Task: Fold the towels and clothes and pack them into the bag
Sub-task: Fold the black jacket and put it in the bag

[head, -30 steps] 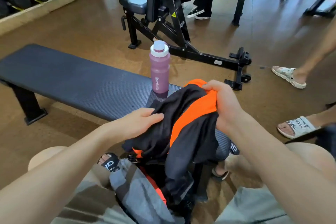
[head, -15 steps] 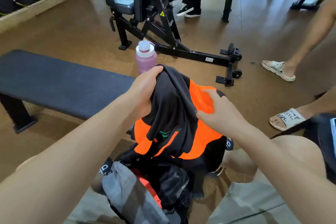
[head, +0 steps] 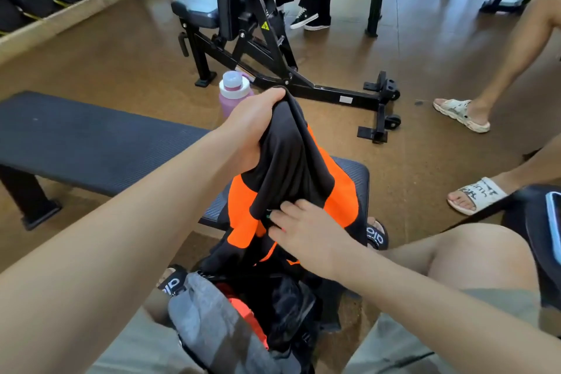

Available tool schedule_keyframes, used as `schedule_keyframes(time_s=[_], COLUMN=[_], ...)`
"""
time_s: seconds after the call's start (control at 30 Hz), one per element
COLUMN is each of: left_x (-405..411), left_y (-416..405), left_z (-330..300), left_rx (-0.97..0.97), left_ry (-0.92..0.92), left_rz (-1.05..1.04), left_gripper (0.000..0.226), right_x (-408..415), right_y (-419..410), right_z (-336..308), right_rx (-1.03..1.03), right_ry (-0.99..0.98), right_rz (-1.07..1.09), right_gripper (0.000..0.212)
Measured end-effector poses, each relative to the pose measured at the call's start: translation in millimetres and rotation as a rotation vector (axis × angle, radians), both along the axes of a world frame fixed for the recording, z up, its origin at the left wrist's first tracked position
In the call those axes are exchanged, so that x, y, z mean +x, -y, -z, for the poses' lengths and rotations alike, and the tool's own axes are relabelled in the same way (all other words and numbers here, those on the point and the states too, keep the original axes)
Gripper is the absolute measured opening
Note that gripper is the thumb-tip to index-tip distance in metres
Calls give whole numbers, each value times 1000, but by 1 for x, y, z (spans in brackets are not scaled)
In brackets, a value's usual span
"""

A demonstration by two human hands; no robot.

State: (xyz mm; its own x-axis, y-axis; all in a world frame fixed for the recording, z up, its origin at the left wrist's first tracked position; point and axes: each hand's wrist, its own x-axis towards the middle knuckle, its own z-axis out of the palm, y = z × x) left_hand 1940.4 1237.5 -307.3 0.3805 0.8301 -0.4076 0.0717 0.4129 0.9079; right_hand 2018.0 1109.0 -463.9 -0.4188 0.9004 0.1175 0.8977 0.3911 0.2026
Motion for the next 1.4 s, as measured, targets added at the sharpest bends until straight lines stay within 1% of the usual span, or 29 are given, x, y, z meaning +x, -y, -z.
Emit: schedule_keyframes(time_s=[0.07, 0.13, 0.2, 0.23, 0.27, 0.3, 0.33, 0.37, 0.4, 0.47, 0.53, 0.57, 0.63, 0.7, 0.77, 0.8, 0.87, 0.93, 1.0, 1.07, 1.1, 1.17, 1.2, 1.23, 1.27, 1.3, 1.33, 1.37, 1.4], left_x=[3, 7, 11, 12, 11, 9, 4, -3, -11, -31, -47, -53, -61, -62, -57, -53, -45, -41, -40, -37, -34, -29, -27, -25, -23, -22, -21, -19, -17], left_y=[1, -2, -6, -10, -11, -14, -15, -13, -8, 3, 16, 23, 30, 32, 36, 38, 41, 38, 31, 25, 24, 22, 23, 23, 24, 26, 29, 32, 33], left_z=[-2, 1, 8, 13, 17, 25, 33, 43, 53, 76, 91, 97, 101, 94, 85, 82, 81, 80, 76, 67, 62, 49, 42, 35, 29, 22, 14, 8, 3], left_rx=[47, 68, 109, 150, 188, 223, 269, 329, 397, 537, 633, 646, 596, 491, 290, 202, 93, 13, -4, 68, 107, 196, 251, 307, 345, 377, 403, 435, 469], left_ry=[-54, -102, -125, -117, -122, -174, -288, -421, -525, -647, -685, -696, -718, -711, -637, -561, -393, -185, -26, 2, 7, -5, -40, -77, -107, -118, -130, -143, -168], left_rz=[59, 97, 137, 169, 219, 259, 307, 363, 427, 498, 529, 543, 562, 638, 692, 683, 606, 468, 362, 307, 293, 306, 352, 429, 518, 611, 698, 781, 849], left_gripper=[19, 19, 21, 23, 33, 53, 73, 83, 85, 74, 55, 53, 65, 78, 74, 66, 47, 38, 32, 22, 15, 7, 7, 9, 13, 18, 20, 18, 12], right_x=[0, 7, 14, 16, 18, 21, 26, 31, 38, 54, 72, 79, 89, 92, 86, 80, 72, 71, 73, 78, 82, 92, 97, 101, 102, 103, 101, 99, 92], right_y=[-6, -13, -20, -20, -18, -14, -11, -8, -5, -1, 1, 2, 1, 1, -1, -2, -3, -1, 1, 8, 12, 20, 22, 20, 16, 11, 6, 2, 0], right_z=[19, 22, 10, -2, -12, -21, -27, -34, -40, -55, -72, -81, -91, -96, -96, -95, -94, -93, -93, -96, -98, -107, -111, -113, -117, -119, -121, -122, -122], right_rx=[-35, -60, -46, -82, -114, -183, -260, -363, -437, -484, -436, -395, -307, -182, -114, -98, -73, -62, -105, -287, -443, -794, -884, -868, -749, -604, -514, -505, -551], right_ry=[125, 230, 196, 95, -40, -178, -306, -403, -497, -704, -970, -1106, -1354, -1491, -1575, -1596, -1623, -1647, -1610, -1519, -1452, -1239, -1168, -1171, -1218, -1266, -1304, -1306, -1292], right_rz=[-32, 0, 52, 63, 46, 39, 60, 102, 151, 255, 320, 353, 433, 504, 518, 514, 512, 521, 519, 490, 471, 447, 435, 428, 441, 453, 448, 416, 364], right_gripper=[31, 21, 11, 9, 11, 15, 20, 25, 26, 23, 22, 21, 19, 18, 19, 19, 21, 23, 23, 24, 25, 25, 24, 23, 27, 37, 51, 65, 74])
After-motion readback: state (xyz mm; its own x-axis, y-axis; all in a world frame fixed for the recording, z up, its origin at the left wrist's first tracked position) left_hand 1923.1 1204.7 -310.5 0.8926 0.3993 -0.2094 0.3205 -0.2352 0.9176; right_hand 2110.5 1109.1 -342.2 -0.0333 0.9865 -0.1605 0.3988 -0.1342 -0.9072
